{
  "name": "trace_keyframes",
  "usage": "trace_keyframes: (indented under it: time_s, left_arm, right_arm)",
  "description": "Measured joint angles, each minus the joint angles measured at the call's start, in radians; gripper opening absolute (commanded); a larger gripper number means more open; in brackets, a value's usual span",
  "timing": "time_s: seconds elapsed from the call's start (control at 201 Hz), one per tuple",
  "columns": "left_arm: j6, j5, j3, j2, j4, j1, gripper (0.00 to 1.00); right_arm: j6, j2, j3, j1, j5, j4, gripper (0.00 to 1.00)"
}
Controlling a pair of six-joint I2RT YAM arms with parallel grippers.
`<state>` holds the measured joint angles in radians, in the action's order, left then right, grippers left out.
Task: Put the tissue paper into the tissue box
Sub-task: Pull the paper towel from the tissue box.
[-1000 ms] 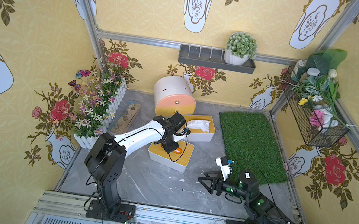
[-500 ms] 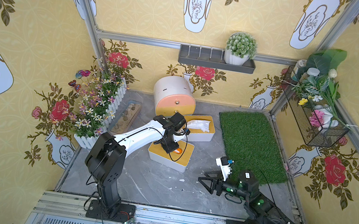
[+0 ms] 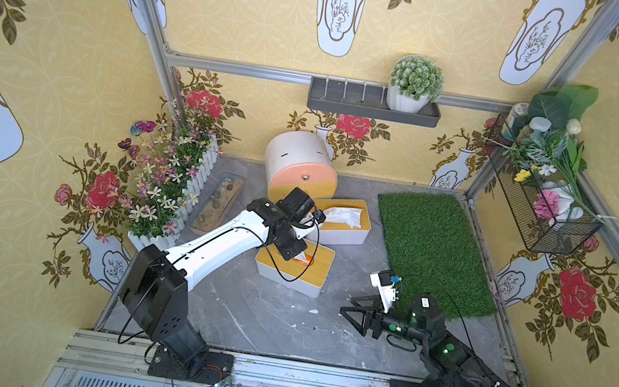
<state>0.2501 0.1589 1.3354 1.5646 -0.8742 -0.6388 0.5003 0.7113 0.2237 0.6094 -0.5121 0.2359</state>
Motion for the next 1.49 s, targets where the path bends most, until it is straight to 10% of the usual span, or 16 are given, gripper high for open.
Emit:
trace_keyframes:
  time_s: [0.617, 1.16, 1.493]
  left_arm:
    - [-0.038, 0.043, -0.065, -0.113, 0.086, 0.011, 0.11]
    - [-0.104, 0.136, -0.151, -0.279, 0.200, 0.038, 0.99]
    - [-0.218, 0.168, -0.178, -0.308, 0.276, 0.196, 1.00]
  right_arm:
    - [-0.198, 0.427, 0.371, 0.161, 0.209, -0.002, 0.73]
    - [-0.290, 0.583, 0.431, 0.181, 0.291, 0.049, 0.73]
    - [-0.141, 0.485, 0.314, 0.226, 0.282, 0.050, 0.88]
